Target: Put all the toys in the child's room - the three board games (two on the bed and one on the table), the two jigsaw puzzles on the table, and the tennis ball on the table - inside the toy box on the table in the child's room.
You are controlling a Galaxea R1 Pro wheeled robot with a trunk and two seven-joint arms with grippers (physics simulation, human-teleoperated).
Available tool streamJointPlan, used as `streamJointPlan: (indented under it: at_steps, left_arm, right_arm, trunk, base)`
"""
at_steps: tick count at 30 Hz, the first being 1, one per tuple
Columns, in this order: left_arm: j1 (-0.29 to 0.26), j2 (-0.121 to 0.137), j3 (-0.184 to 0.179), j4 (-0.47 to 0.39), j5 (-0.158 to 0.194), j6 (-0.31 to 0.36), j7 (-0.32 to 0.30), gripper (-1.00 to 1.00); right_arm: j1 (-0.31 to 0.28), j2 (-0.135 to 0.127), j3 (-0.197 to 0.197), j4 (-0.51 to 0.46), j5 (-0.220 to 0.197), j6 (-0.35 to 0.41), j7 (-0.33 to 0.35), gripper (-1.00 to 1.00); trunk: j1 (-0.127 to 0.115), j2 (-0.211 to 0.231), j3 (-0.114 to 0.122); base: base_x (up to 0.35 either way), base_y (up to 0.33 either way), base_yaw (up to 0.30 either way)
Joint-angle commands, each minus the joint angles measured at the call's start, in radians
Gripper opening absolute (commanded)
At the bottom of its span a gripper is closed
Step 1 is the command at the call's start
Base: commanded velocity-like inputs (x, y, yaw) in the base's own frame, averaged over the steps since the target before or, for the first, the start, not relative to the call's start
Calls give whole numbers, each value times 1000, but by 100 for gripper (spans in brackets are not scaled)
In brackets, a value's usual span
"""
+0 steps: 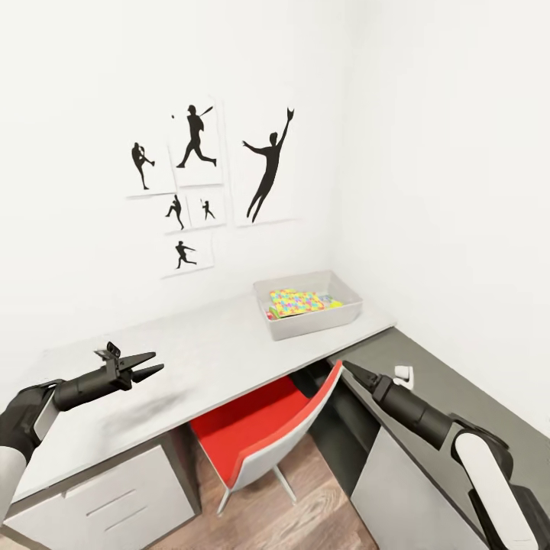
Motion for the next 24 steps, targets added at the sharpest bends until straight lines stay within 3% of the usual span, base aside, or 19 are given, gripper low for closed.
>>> streamJointPlan:
  at_steps: [1, 18, 24]
  left_arm:
    - [-1, 0, 0, 0, -1, 11, -4, 100]
    - [-1, 2, 2, 0, -1, 11, -4, 100]
    - [-2, 5, 3, 0, -1, 11, -4, 100]
  right_arm:
    - [-1, 0, -2, 0, -1, 6, 2, 100]
    - [0, 2, -2, 0, 1, 4, 0, 100]
    - [0, 2, 0, 1, 2, 3, 1, 100]
  trunk:
    - [0, -2, -2]
    - [0, -2, -2]
    - [0, -2, 0]
  base:
    - [-45, 0, 0]
    - [-9, 0, 0]
    - [-194, 22, -81]
